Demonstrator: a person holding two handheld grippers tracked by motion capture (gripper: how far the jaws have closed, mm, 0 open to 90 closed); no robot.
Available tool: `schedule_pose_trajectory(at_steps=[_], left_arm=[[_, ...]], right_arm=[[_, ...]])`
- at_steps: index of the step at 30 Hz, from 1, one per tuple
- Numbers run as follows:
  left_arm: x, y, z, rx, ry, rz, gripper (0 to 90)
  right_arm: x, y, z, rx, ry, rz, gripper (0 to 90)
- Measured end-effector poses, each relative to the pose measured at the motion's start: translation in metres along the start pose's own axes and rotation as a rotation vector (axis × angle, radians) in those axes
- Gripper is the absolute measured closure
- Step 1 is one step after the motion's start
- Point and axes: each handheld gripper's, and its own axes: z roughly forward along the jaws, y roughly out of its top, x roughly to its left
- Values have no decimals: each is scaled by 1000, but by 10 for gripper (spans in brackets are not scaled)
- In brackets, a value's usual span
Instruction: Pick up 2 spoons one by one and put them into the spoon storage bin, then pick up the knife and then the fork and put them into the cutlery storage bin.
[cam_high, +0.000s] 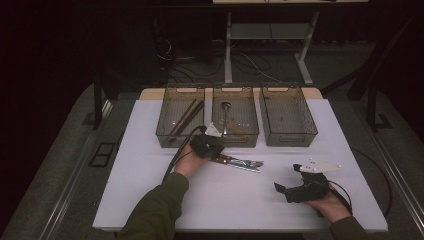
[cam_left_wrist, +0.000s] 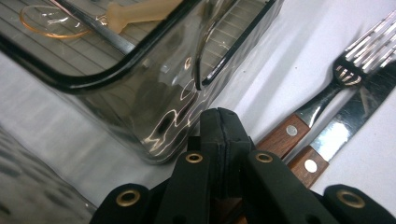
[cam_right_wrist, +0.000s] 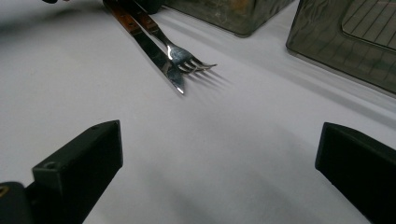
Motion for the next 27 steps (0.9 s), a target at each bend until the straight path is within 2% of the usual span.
schedule_pose_trajectory(at_steps=[7, 22, 27], left_arm=[[-1, -1, -2, 7, -14, -13, 898], [-7, -5, -9, 37, -56, 6, 898], [-11, -7, -11, 36, -68, -8, 898]], right_arm=[[-1, 0, 0, 2, -1, 1, 5], [-1, 0, 0, -1, -2, 1, 5], [-1, 0, 1, 3, -3, -1, 5]])
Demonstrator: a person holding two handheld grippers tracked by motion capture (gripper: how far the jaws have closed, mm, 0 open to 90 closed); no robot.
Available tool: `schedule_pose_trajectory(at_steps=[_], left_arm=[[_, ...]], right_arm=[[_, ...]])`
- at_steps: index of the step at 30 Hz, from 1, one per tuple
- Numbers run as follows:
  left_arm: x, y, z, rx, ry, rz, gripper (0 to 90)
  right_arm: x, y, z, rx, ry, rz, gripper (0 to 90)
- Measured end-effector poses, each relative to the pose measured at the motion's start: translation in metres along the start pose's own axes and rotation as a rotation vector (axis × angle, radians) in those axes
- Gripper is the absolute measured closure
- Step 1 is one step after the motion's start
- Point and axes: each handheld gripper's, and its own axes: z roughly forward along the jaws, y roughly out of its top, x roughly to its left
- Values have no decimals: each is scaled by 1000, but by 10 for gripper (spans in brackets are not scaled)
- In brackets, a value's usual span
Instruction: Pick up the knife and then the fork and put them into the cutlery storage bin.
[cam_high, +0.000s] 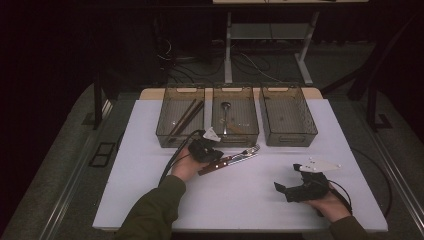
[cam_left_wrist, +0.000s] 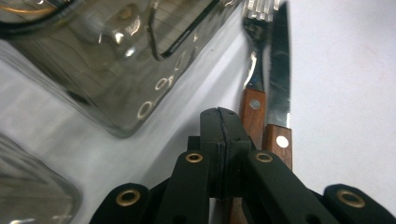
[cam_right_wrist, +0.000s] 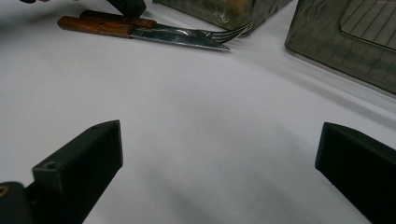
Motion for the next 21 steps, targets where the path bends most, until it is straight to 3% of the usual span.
schedule_pose_trajectory(at_steps=[9, 11, 13, 17, 21], left_arm=[[-9, -4, -3, 4, -14, -6, 898], [-9, -4, -4, 0, -8, 5, 898], [-10, -5, -5, -2, 4, -9, 896], [-12, -4, -17, -58, 18, -28, 826], [-24, -5, -29, -114, 16, -26, 757]], right_arm=[[0, 0, -1, -3, 1, 2, 5], [0, 0, -1, -5, 0, 1, 5], [1, 0, -2, -9, -1, 1, 5], [1, 0, -2, -8, -1, 0, 5], [0, 0, -1, -3, 0, 3, 5]])
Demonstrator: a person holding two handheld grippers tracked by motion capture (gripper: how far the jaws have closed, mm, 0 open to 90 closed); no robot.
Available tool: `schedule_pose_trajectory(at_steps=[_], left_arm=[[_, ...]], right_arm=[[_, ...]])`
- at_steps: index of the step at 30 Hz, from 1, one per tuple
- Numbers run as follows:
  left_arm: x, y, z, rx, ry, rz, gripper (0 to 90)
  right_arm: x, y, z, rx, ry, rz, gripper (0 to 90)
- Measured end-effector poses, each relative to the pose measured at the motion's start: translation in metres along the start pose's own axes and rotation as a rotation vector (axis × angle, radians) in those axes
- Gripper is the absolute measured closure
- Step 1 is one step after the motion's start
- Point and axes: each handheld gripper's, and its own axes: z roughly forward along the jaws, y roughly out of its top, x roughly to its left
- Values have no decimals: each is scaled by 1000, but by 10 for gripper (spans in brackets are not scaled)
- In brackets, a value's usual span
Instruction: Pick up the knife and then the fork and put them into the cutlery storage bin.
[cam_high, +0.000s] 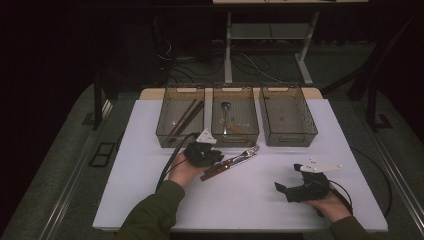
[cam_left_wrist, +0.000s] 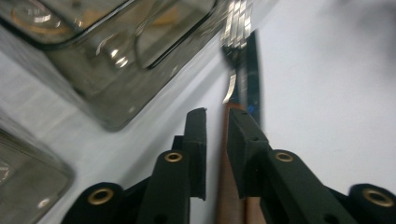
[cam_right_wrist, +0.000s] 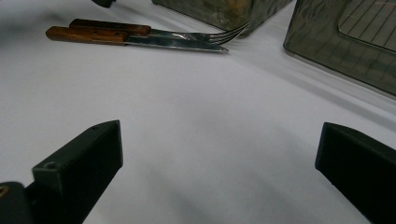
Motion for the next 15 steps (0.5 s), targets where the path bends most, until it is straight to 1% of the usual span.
schedule_pose_trajectory(at_steps=[2, 5, 6, 9, 11, 15], left_arm=[[-8, -2, -2, -12, -1, 8, 747], [-17, -6, 0, 7, -3, 51, 753], [-20, -8, 3, 9, 1, 58, 754], [-21, -10, 8, 29, 3, 68, 763], [-21, -10, 11, 34, -2, 65, 775], [-22, -11, 14, 45, -2, 78, 778]], right_arm=[[0, 0, 0, 1, 1, -1, 5], [1, 0, 0, 1, 2, -5, 5], [1, 0, 1, 1, 2, -6, 5], [1, 0, 1, 1, 1, -6, 5], [1, 0, 1, 2, 0, -4, 5], [0, 0, 0, 2, 1, -2, 5]])
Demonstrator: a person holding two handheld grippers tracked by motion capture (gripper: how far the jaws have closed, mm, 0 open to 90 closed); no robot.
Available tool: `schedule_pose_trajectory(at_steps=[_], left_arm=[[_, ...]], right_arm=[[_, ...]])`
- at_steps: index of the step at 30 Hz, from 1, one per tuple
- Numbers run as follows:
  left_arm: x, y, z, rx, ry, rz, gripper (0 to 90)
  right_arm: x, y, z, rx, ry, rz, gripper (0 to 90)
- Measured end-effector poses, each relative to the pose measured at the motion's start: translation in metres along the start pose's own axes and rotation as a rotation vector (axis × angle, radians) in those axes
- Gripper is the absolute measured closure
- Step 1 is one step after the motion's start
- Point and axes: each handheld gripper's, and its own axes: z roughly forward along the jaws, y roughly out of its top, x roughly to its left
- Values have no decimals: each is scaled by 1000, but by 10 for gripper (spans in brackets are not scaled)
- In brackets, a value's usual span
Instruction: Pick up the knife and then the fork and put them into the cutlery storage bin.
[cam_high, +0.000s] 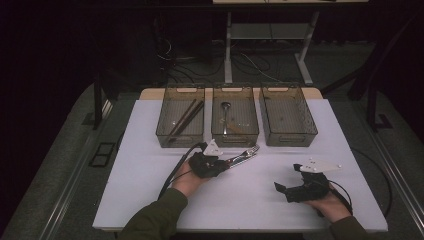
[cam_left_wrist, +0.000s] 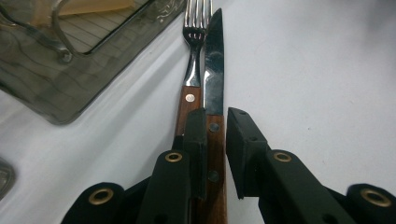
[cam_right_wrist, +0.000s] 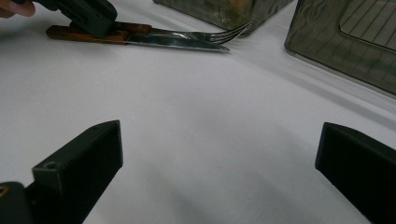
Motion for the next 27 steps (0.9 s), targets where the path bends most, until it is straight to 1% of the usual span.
schedule_pose_trajectory(at_steps=[2, 4, 7, 10, 12, 19, 22, 23, 24, 25, 26, 27], left_arm=[[0, 0, 0, 1, 3, 1, 779], [0, 0, 1, 4, 6, 9, 774], [0, -1, 3, 8, 3, 7, 759], [-2, -1, 6, 28, 6, 19, 747], [-3, 0, 7, 32, 7, 27, 744], [1, 0, 9, 50, -20, 15, 738], [4, 3, 10, 73, -41, 8, 738], [5, 4, 10, 76, -45, 22, 738], [5, 5, 10, 86, -47, 13, 738], [6, 5, 10, 88, -47, 39, 739], [6, 5, 10, 88, -47, 39, 740], [5, 4, 10, 86, -49, 28, 742]], right_arm=[[0, 0, 0, 0, 0, 0, 5], [0, 0, 0, -1, 1, -1, 5], [1, 0, 0, 0, 2, -3, 5], [0, 0, 0, -1, 1, -2, 5], [0, 0, 0, 0, 0, 0, 5], [0, 0, 0, -1, 2, -2, 5], [0, 0, 0, 0, 3, -4, 5], [0, 0, 0, 0, 4, -5, 5], [0, 0, 1, 0, 4, -6, 5], [0, 0, 1, 0, 4, -6, 5], [1, 0, 1, 2, 5, -6, 5], [1, 0, 1, 3, 4, -5, 5]])
